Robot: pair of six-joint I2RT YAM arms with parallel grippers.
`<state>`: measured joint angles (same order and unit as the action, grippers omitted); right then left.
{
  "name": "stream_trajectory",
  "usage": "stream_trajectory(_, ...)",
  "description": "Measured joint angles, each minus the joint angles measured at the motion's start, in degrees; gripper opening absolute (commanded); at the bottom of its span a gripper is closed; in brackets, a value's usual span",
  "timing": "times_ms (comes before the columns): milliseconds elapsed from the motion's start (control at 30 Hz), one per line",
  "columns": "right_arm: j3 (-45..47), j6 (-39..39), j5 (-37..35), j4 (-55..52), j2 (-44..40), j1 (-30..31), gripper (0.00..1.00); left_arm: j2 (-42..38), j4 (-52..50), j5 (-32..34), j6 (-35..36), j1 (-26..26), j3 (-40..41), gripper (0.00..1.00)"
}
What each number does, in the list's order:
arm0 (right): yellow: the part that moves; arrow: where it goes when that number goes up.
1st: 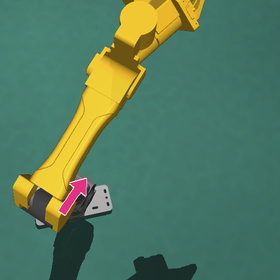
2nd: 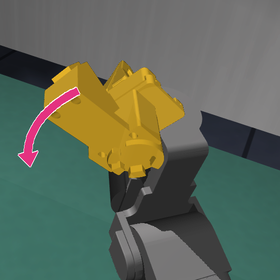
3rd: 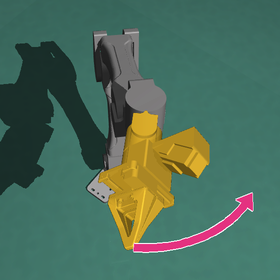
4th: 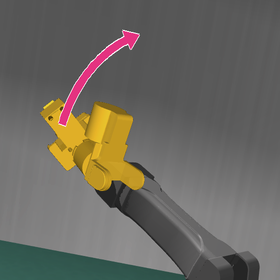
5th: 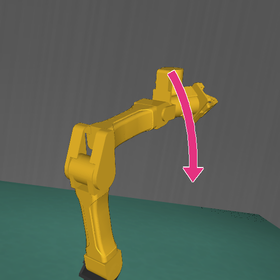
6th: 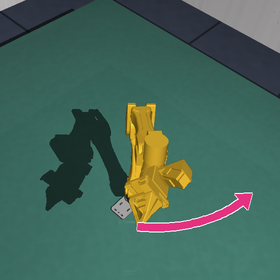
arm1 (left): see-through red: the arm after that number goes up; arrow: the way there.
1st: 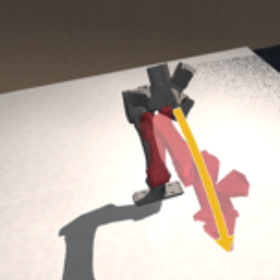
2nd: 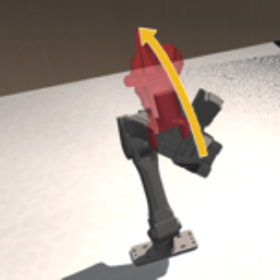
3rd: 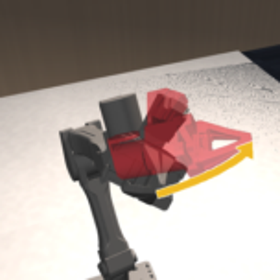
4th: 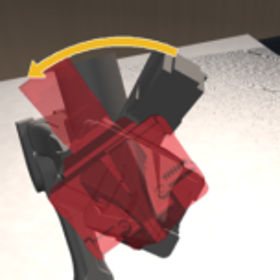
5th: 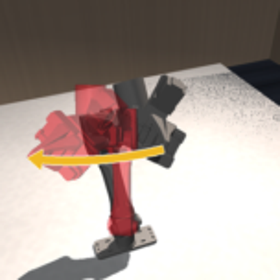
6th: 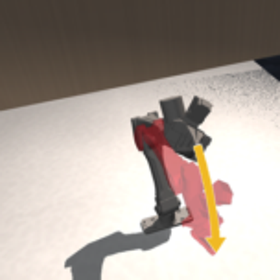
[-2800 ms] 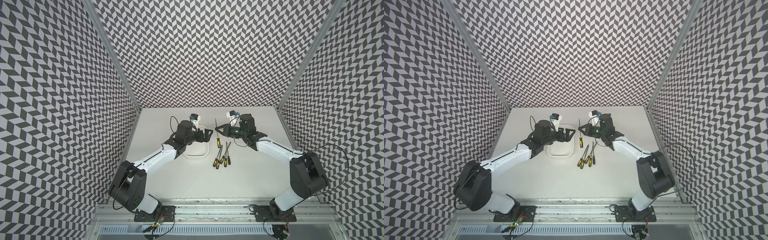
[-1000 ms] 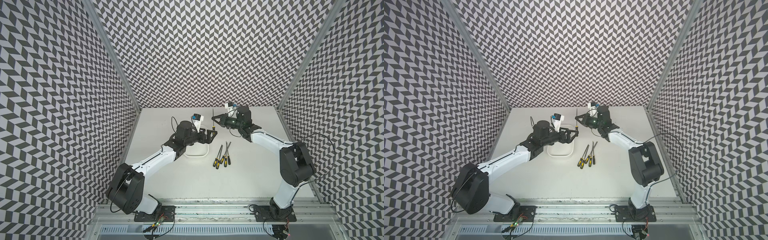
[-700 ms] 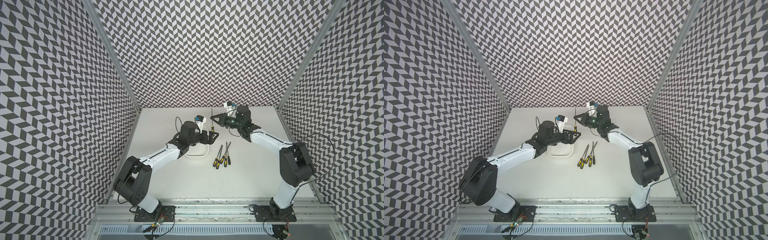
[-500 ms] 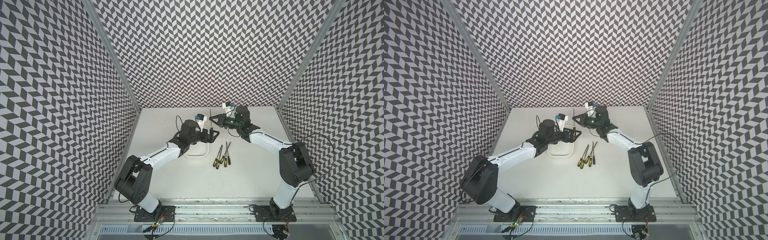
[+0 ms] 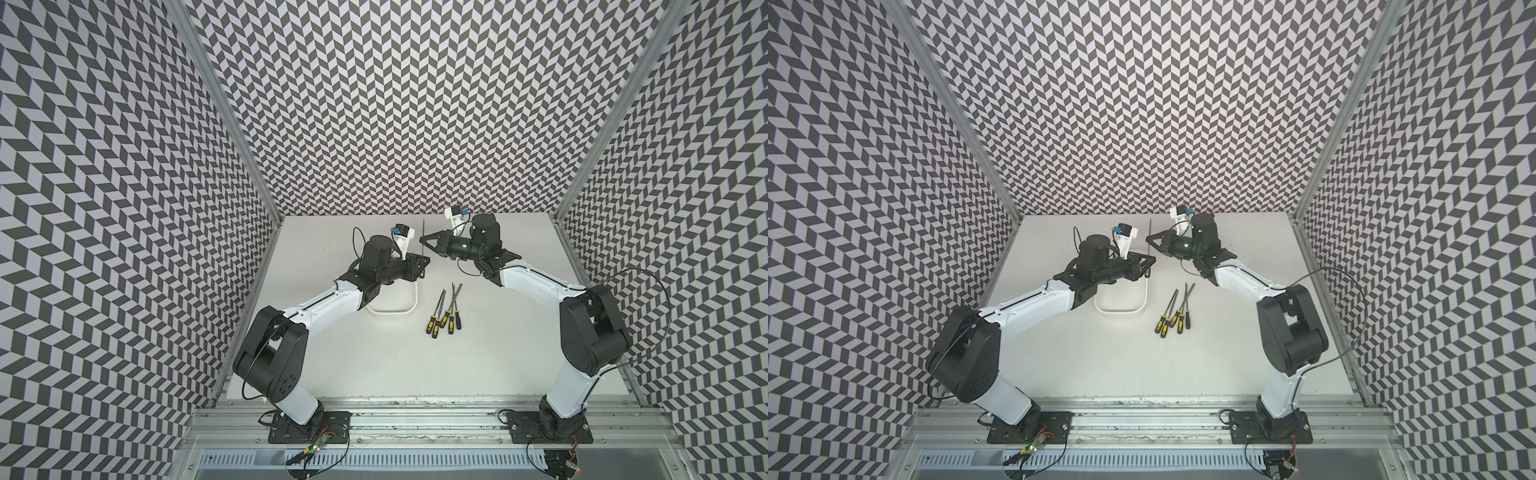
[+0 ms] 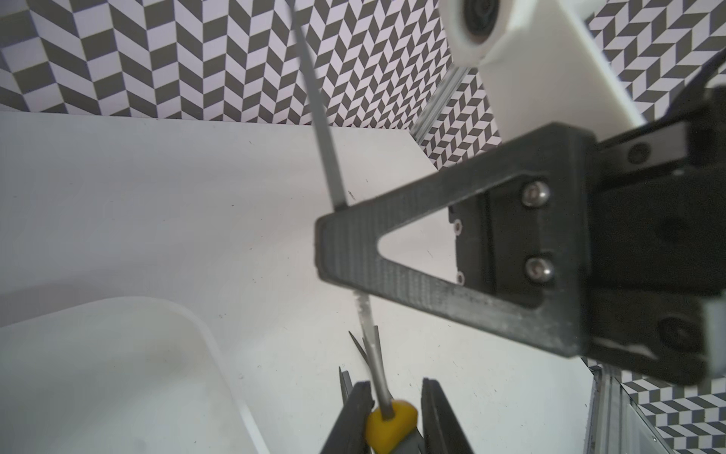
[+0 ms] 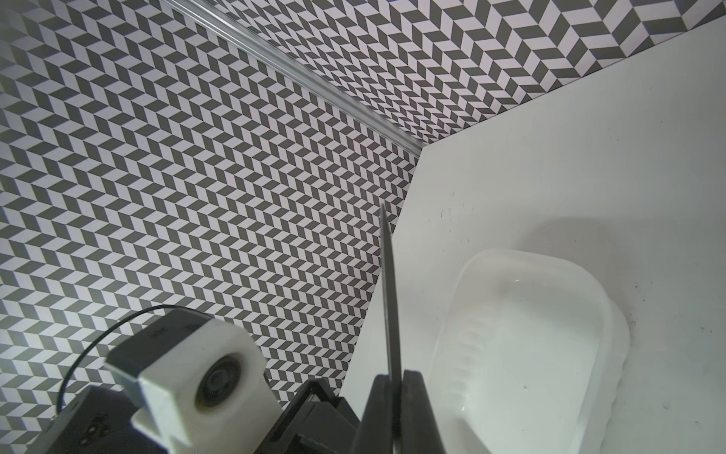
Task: Put the file tool into the storage box
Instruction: Place the file tool in the storage box.
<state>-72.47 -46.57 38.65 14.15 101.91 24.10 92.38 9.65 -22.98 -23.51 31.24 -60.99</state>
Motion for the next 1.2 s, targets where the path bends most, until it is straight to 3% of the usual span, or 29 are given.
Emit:
stream_trajectory(133,0.28,0.28,-0.46,0.0,-0.46,-0.04,0.01,0.09,-1.84,-0.07,0.11,-0.13,-1.18,0.12)
stream_trajectory(233,0.37,0.17,-0.55,-0.35,-0.7,-0.04,0.23,0.13,-3.21,0.02,0.85,-0.09,-1.64,0.12)
stream_trajectory(333,0.44,0.04,-0.98,-1.46,-1.33,0.13,0.29,0.13,-5.62,0.09,1.95,0.42,-1.64,0.1)
stream_trajectory(533,0.44,1.62,-5.01,-4.39,-4.31,0.15,0.3,-0.31,-8.07,0.33,2.4,-0.13,0.55,0.09)
stream_trajectory(833,1.73,5.6,-17.55,-9.7,-11.58,0.13,0.31,-2.4,-10.23,1.51,-0.46,-7.67,6.99,0.08)
stream_trajectory(1200,4.17,6.73,-23.71,-10.4,-14.49,-0.24,0.31,0.39,-10.84,1.64,-0.61,-5.33,6.97,0.08)
